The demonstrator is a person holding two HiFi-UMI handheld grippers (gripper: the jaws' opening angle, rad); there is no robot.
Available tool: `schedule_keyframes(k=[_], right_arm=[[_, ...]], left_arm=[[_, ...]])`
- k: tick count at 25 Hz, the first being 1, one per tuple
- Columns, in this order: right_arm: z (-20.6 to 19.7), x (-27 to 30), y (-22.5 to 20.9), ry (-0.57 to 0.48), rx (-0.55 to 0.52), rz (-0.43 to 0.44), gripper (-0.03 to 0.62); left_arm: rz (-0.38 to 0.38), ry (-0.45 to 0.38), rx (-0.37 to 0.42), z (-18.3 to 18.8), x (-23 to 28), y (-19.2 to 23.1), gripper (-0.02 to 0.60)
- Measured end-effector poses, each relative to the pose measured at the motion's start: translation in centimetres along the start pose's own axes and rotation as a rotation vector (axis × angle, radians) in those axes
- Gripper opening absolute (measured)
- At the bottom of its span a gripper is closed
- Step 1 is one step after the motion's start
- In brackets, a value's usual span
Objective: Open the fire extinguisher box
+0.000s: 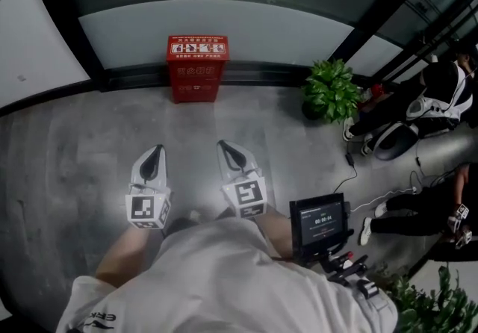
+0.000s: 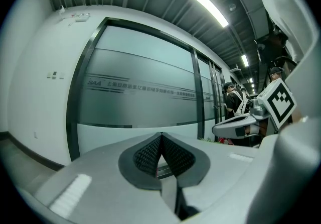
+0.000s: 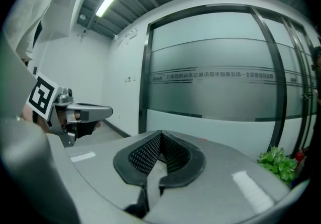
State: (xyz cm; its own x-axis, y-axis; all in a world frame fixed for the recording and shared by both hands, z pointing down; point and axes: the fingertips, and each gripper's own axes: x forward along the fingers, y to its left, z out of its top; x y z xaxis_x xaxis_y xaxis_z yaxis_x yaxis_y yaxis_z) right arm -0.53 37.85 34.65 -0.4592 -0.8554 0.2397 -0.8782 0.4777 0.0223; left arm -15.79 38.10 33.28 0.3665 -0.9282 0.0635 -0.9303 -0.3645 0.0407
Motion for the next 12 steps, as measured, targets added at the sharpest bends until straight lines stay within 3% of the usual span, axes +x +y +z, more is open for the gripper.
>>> schedule_keyframes(k=[12], right_arm=[[1.2,12.2,-5.8,-0.003,0.004,0.039,0.012]], left_arm=[[0.050,0.026,0.019,-0.9,12.2,5.4,0.002]])
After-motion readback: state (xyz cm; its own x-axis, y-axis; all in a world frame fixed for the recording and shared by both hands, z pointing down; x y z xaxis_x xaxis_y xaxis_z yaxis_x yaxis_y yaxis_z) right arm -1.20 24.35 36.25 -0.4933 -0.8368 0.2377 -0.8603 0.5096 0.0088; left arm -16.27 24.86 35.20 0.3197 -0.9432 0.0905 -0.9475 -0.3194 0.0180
